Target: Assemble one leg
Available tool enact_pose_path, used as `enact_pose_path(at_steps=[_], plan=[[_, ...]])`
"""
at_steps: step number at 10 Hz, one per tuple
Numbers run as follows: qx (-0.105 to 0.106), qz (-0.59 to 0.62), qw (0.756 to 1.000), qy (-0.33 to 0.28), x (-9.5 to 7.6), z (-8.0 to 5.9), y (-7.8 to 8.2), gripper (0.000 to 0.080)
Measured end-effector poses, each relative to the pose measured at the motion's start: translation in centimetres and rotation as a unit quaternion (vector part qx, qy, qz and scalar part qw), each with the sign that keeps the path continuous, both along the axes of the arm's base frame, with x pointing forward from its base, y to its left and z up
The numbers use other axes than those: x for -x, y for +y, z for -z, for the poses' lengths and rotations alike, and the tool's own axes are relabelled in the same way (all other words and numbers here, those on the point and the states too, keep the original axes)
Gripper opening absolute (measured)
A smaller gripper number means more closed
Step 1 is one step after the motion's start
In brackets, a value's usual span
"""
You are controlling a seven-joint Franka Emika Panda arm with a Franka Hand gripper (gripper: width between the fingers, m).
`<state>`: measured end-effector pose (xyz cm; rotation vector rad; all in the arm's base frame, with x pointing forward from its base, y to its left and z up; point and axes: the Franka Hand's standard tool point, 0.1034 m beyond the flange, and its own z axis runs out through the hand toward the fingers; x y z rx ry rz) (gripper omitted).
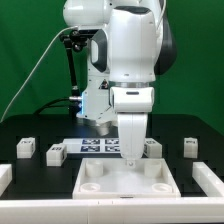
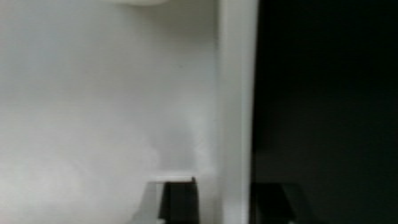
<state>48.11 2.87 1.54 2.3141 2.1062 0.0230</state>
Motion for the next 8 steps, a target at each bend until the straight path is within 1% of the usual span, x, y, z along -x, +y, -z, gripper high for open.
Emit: enact_pose_path(at_steps=[1,2,8], plan=[[0.0,0.0,1.0,0.0,0.01,0.01,0.0,0.0086],[0.0,0.0,1.0,0.0,0.01,0.01,0.0,0.0057],[0.0,-0.001,1.0,0.001,0.01,0.0,0.0,0.0057]])
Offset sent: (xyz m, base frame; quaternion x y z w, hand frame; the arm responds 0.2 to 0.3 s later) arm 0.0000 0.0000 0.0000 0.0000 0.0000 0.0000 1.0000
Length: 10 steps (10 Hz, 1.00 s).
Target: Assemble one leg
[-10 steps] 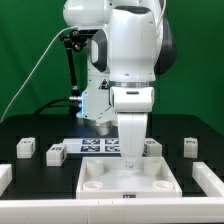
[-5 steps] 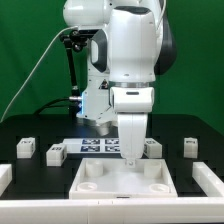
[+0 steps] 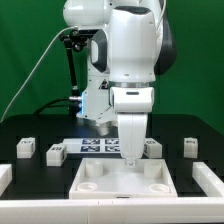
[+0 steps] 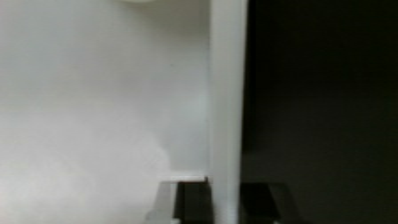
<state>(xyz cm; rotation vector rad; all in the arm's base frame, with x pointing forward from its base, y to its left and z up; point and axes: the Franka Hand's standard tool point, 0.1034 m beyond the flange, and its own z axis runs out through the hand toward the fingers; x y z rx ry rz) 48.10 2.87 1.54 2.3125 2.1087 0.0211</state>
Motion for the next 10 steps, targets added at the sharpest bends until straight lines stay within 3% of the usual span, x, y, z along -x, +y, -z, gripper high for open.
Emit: enact_pose_path(at_steps=[3,7,10], plan=[[0.004,-0.051,0.998,0.022,-0.3,-0.2,1.3,0.0057],[0.003,-0.042,0.999,0.02,-0.3,-0.1,1.4,0.0057],[-0.002,-0.035,0.999,0.018,-0.6,0.0,4.2,0.0057]])
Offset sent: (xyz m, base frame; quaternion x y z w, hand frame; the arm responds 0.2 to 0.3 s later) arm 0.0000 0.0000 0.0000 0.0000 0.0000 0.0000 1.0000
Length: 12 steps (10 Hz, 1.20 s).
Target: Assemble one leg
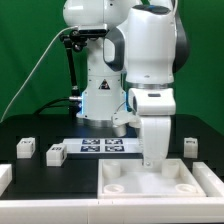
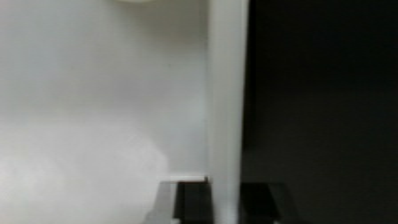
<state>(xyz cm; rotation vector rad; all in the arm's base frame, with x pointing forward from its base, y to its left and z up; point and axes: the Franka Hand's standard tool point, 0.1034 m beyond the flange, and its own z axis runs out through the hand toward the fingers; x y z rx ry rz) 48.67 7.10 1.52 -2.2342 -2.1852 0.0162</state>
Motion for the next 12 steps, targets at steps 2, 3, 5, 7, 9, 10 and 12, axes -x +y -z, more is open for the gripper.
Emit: enact_pose_path(at_steps=[2,3,5,7,9,10,12], plan=[[-0.003,-0.008,1.0,-0.004,-0.43,0.01,1.01,0.0057],[-0.003,-0.007,1.0,-0.004,-0.43,-0.01,0.98,0.0057],[-0.003,-0.007,1.0,-0.003,-0.39,0.04,0.93,0.0301],[-0.003,-0.007,1.0,-0.003,-0.38,0.05,0.91,0.0484],[-0.003,-0.007,1.0,-0.003,-0.38,0.06,0.91,0.0593],[-0.003,-0.007,1.0,-0.003,-0.38,0.06,0.91,0.0638],[-0.003,-0.007,1.0,-0.003,-0.38,0.06,0.9,0.0646]])
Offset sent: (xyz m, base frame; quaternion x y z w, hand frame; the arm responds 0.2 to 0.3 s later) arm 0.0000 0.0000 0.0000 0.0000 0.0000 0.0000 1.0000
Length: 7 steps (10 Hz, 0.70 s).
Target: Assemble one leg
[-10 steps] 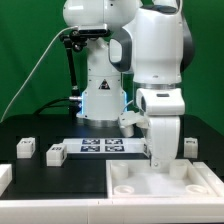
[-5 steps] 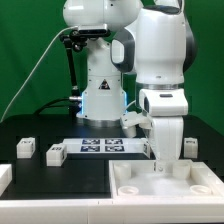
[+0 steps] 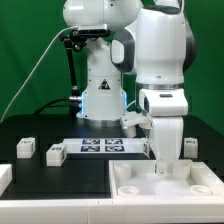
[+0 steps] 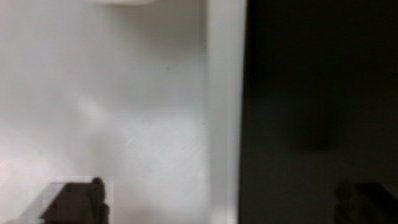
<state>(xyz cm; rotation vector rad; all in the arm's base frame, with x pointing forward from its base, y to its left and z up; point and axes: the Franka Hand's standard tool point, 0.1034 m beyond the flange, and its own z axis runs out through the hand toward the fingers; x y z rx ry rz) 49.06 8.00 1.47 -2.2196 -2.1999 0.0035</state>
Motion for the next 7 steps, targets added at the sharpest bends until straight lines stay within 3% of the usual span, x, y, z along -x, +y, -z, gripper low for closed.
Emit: enact_pose_path(at_steps=[4,7], plan=[[0.0,0.003,1.0,-0.001,0.0,-0.2,0.0,0.0649],[0.006,0.04,0.999,-0.023,0.9,-3.8,0.8,0.0649]])
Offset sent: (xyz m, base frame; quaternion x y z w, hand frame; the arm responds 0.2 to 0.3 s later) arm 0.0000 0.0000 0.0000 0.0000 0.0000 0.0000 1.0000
